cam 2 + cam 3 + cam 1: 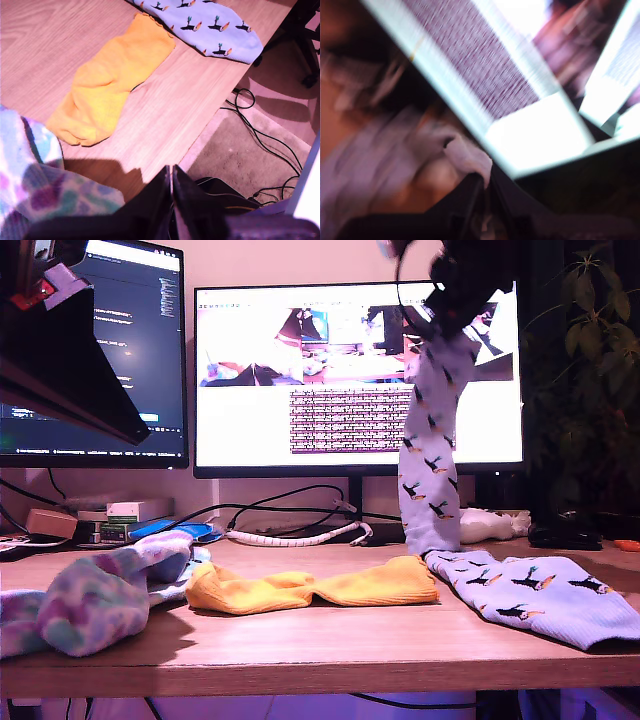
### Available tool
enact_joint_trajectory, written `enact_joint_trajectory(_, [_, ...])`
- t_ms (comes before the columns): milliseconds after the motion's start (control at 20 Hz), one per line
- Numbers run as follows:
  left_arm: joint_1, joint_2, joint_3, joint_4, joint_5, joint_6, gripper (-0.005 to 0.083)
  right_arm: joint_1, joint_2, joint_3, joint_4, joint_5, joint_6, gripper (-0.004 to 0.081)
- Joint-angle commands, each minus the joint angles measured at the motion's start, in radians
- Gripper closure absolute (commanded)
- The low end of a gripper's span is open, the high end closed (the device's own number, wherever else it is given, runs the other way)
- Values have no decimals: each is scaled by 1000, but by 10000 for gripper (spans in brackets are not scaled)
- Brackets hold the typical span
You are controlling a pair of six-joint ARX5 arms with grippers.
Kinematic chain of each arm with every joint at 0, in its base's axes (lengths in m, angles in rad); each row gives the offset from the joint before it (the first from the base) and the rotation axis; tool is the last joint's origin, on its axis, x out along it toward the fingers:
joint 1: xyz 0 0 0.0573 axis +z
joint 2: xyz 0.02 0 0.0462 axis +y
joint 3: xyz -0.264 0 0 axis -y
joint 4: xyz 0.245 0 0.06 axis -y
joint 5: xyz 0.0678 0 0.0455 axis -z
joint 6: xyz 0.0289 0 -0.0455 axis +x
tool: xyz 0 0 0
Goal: Pair up the socks based on colour and pattern, by placing them on top of one another
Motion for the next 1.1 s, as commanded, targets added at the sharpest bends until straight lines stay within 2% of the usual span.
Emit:
enact_joint_trajectory(0, [-3,3,-2,8,2,-3,793,30,-29,0,-101,0,53,782])
enact_joint_trajectory(300, [-3,3,-2,12,2,-2,793,101,-58,0,-476,-3,128,782])
enact_joint_trajectory(500, [-3,3,-2,12,2,-2,793,106,-60,0,-742,-14,211,782])
enact_joint_trajectory(700, [-3,3,-2,12,2,-2,793,66,-60,0,-991,-186,326,782])
enact_joint_trajectory(750, [-3,3,-2,12,2,-2,793,57,-59,0,-1027,-269,340,782])
enact_joint_trajectory(900, [-3,3,-2,11,2,-2,793,44,-53,-3,-1032,-407,380,782])
enact_joint_trajectory(1050, [-3,3,-2,3,2,-2,793,45,-42,-46,-1033,-429,417,782])
